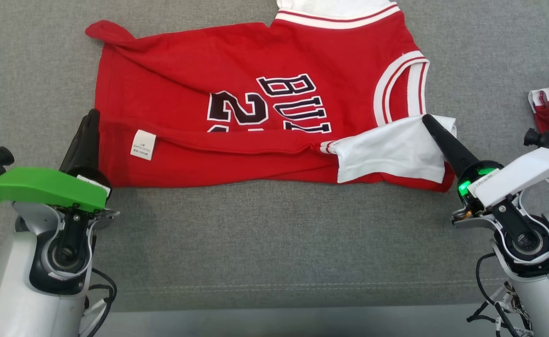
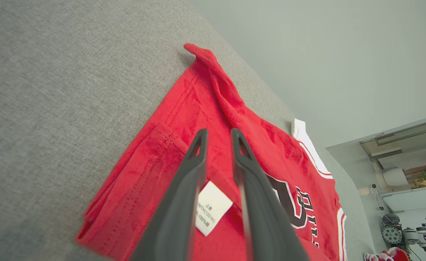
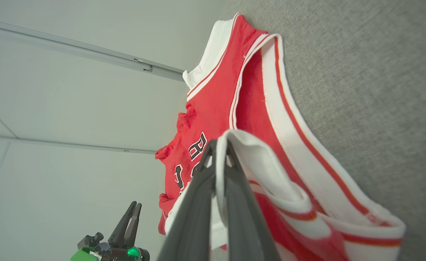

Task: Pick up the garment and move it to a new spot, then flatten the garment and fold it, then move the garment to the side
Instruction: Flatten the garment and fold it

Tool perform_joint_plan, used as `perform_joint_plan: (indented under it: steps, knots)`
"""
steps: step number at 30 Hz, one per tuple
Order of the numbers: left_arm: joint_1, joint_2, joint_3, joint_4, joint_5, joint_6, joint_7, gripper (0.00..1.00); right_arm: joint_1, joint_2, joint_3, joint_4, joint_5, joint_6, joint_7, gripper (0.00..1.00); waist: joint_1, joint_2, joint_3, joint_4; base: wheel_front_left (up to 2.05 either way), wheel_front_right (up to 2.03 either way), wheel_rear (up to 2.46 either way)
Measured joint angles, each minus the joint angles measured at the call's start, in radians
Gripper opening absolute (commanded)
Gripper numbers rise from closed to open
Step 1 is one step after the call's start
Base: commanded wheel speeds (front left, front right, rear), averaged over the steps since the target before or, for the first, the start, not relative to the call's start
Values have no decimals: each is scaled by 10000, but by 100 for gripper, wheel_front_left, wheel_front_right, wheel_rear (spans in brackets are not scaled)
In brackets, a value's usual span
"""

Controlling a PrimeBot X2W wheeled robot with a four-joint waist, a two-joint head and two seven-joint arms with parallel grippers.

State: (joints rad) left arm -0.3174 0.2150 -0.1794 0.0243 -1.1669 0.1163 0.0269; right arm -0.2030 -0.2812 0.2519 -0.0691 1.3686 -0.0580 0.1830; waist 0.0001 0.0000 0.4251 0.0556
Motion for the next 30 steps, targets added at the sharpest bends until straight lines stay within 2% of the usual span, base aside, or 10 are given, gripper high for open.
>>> perform_joint_plan:
  steps: [12,13,14,16,17,18,21,23,26,30]
  knots:
    - [-440,-217,-65,518,31,75,73,40,-584,4,-77,834,-301,-144,-63,0,0,0,310,187,0,0,0]
    - [-440,-247,-65,575,31,75,73,41,-647,4,-61,895,-359,-146,-63,10,0,0,318,201,0,0,0]
    - [-441,-286,-69,621,31,75,73,44,-708,4,-59,951,-387,-148,-65,31,0,0,322,214,0,0,0]
    - [-445,-359,-79,681,31,75,71,47,-825,10,-52,1062,-422,-157,-73,55,0,0,324,242,0,0,0]
    - [-458,-403,-92,732,29,75,65,49,-874,17,-54,1131,-466,-157,-130,93,0,0,317,257,0,0,0]
    - [-474,-441,-117,813,29,75,52,49,-925,31,-58,1218,-487,-157,-169,100,0,0,298,273,0,0,0]
    - [-477,-502,-115,959,29,75,-25,58,-1001,82,-61,1411,-500,-157,-255,100,0,0,212,317,0,0,0]
    - [-476,-522,-84,1058,27,75,-119,75,-1025,121,-69,1555,-500,-144,-286,100,0,0,132,334,0,0,0]
    - [-466,-602,-50,1202,21,71,-226,93,-1025,180,-67,1741,-495,-140,-288,100,0,0,-25,340,0,0,0]
    - [-308,-711,46,1381,-8,56,-372,100,-984,205,-50,1910,-474,-127,-286,100,0,0,-290,314,0,0,0]
